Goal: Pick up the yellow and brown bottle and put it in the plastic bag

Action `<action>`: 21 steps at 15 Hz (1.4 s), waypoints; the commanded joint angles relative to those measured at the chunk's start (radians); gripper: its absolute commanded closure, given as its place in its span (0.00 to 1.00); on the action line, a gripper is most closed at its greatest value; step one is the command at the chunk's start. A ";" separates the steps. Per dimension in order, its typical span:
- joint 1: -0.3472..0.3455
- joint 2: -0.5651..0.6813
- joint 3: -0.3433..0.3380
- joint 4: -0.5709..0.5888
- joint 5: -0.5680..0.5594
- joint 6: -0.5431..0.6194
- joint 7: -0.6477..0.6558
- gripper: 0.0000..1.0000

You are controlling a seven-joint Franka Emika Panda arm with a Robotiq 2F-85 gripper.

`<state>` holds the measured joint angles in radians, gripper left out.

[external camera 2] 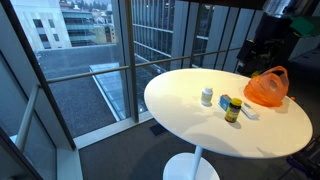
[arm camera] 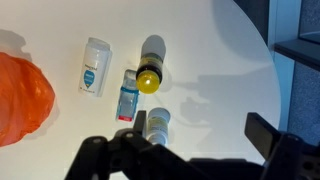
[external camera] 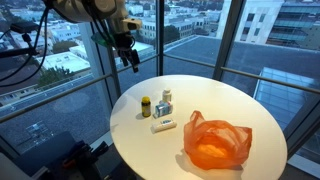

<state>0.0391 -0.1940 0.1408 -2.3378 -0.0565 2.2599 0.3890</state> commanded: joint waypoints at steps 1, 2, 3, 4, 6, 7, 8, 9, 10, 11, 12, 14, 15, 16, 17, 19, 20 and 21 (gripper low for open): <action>-0.014 0.052 -0.027 -0.004 0.005 0.072 0.014 0.00; -0.018 0.069 -0.034 -0.003 0.001 0.086 0.017 0.00; -0.023 0.092 -0.039 0.002 -0.009 0.095 0.028 0.00; -0.027 0.112 -0.045 0.006 -0.017 0.104 0.036 0.00; -0.033 0.161 -0.059 0.022 -0.029 0.100 0.057 0.00; -0.033 0.184 -0.065 0.030 -0.031 0.091 0.068 0.00; -0.033 0.202 -0.072 0.035 -0.034 0.088 0.075 0.00; -0.031 0.222 -0.079 0.044 -0.035 0.076 0.083 0.00; -0.029 0.240 -0.087 0.049 -0.041 0.072 0.094 0.00; -0.026 0.258 -0.094 0.054 -0.056 0.072 0.105 0.00; -0.023 0.275 -0.100 0.058 -0.071 0.071 0.115 0.00; -0.014 0.307 -0.112 0.072 -0.103 0.067 0.136 0.00; -0.009 0.322 -0.117 0.079 -0.122 0.066 0.149 0.00; -0.005 0.336 -0.121 0.087 -0.133 0.064 0.153 0.00; 0.002 0.350 -0.126 0.093 -0.154 0.064 0.167 0.00; 0.019 0.374 -0.135 0.105 -0.192 0.069 0.190 0.00; 0.028 0.385 -0.139 0.110 -0.209 0.071 0.200 0.00; 0.037 0.395 -0.143 0.114 -0.223 0.070 0.210 0.00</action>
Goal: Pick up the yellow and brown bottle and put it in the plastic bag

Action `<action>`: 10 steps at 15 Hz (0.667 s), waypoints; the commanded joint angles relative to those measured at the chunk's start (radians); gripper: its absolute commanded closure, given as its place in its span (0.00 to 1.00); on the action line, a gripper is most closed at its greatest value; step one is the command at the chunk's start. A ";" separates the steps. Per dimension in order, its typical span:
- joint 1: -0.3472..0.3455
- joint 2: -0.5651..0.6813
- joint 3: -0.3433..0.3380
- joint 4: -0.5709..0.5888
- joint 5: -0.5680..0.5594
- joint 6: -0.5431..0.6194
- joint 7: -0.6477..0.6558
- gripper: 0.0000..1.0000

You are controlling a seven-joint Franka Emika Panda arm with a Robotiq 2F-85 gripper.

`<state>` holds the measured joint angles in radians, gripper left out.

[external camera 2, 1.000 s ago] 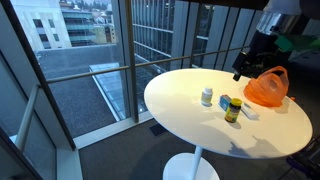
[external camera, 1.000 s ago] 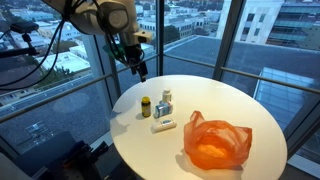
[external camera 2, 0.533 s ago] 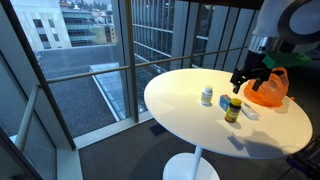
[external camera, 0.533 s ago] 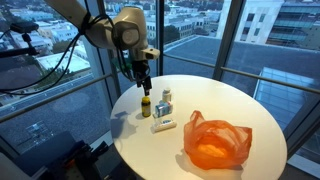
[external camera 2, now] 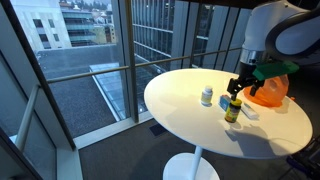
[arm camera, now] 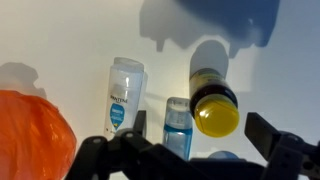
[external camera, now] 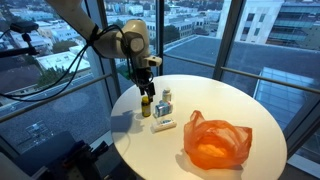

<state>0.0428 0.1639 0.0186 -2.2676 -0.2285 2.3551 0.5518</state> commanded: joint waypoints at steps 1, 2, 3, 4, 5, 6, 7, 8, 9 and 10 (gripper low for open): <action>0.043 0.047 -0.025 0.049 -0.069 -0.026 0.059 0.00; 0.051 0.056 -0.028 0.054 -0.081 -0.028 0.065 0.00; 0.058 0.065 -0.031 0.059 -0.091 -0.029 0.072 0.00; 0.065 0.072 -0.035 0.063 -0.096 -0.031 0.075 0.00; 0.070 0.078 -0.038 0.067 -0.099 -0.032 0.078 0.00; 0.075 0.083 -0.042 0.069 -0.104 -0.032 0.081 0.00; 0.078 0.086 -0.045 0.072 -0.106 -0.032 0.083 0.04; 0.081 0.090 -0.047 0.075 -0.105 -0.032 0.082 0.21; 0.084 0.092 -0.050 0.077 -0.105 -0.032 0.082 0.29; 0.086 0.093 -0.052 0.079 -0.105 -0.031 0.083 0.30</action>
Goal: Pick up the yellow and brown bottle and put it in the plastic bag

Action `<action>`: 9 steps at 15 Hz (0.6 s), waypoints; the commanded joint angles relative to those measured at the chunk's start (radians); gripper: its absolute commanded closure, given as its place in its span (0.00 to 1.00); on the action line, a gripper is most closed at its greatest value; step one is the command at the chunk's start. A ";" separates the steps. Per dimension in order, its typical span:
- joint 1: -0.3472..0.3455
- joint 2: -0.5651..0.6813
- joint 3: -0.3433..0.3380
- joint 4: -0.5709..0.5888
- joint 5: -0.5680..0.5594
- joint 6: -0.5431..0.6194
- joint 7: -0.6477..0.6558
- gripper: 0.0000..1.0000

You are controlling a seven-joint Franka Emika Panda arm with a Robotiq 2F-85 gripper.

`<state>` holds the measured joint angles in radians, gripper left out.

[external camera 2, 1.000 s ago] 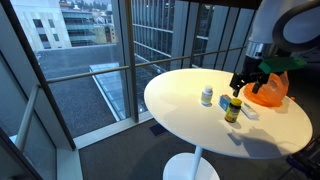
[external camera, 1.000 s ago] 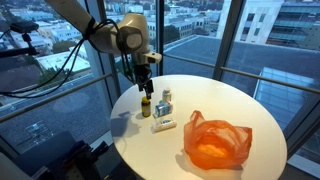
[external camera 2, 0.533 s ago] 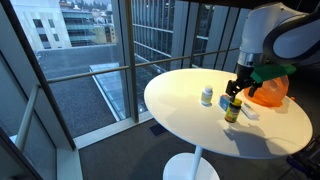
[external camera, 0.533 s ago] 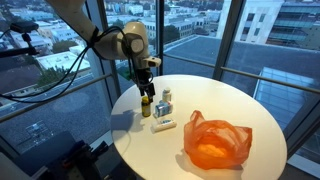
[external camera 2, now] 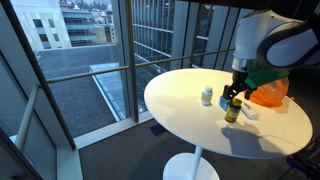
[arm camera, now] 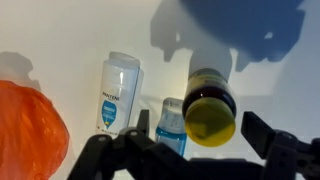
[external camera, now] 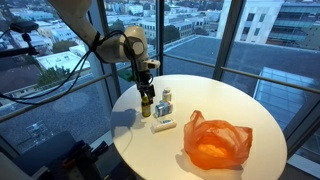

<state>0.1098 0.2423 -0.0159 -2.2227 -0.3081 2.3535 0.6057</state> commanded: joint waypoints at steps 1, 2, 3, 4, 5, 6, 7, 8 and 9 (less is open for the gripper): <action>0.020 0.015 -0.020 0.035 -0.025 -0.028 0.029 0.36; 0.021 0.014 -0.022 0.034 -0.025 -0.027 0.030 0.47; 0.022 0.012 -0.023 0.035 -0.026 -0.025 0.031 0.56; 0.021 0.009 -0.022 0.035 -0.019 -0.024 0.028 0.63; 0.020 0.004 -0.022 0.033 -0.014 -0.022 0.028 0.71; 0.018 -0.001 -0.021 0.033 -0.008 -0.020 0.023 0.79; 0.014 -0.011 -0.020 0.032 0.003 -0.021 0.020 0.79; 0.011 -0.024 -0.017 0.032 0.019 -0.026 0.013 0.79; 0.009 -0.034 -0.017 0.033 0.025 -0.027 0.009 0.79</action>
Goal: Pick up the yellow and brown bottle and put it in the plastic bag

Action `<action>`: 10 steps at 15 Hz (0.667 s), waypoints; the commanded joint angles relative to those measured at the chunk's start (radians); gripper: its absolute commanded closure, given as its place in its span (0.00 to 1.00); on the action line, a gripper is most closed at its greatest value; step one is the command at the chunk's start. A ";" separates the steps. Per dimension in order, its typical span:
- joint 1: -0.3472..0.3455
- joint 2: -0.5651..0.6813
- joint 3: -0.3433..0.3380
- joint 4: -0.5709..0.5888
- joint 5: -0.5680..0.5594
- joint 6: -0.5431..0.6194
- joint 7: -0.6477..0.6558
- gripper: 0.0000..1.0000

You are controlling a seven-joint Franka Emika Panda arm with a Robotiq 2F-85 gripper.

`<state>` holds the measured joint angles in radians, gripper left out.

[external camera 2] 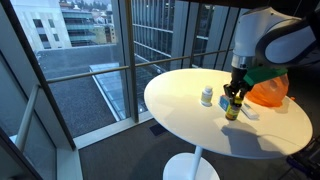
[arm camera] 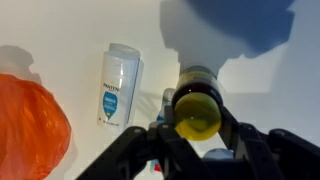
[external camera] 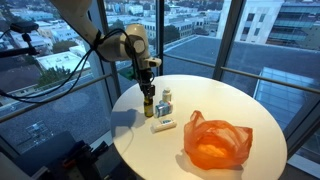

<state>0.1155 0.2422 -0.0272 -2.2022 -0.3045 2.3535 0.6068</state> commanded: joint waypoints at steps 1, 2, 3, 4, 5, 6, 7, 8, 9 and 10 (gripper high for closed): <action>0.001 -0.053 -0.004 0.015 0.033 -0.035 0.000 0.79; -0.002 -0.071 -0.002 0.017 0.044 -0.039 -0.006 0.79; -0.005 -0.094 -0.001 0.021 0.052 -0.045 -0.007 0.79; -0.009 -0.113 0.000 0.026 0.062 -0.050 -0.009 0.79; -0.014 -0.137 -0.001 0.034 0.069 -0.061 -0.008 0.79; -0.021 -0.158 -0.001 0.044 0.073 -0.072 -0.007 0.79; -0.028 -0.175 -0.002 0.055 0.068 -0.084 -0.003 0.79; -0.037 -0.190 -0.003 0.067 0.062 -0.098 0.001 0.79; -0.047 -0.204 -0.005 0.079 0.058 -0.109 0.004 0.79; -0.059 -0.215 -0.006 0.092 0.054 -0.121 0.007 0.79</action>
<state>0.0827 0.0649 -0.0306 -2.1464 -0.2549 2.2819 0.6067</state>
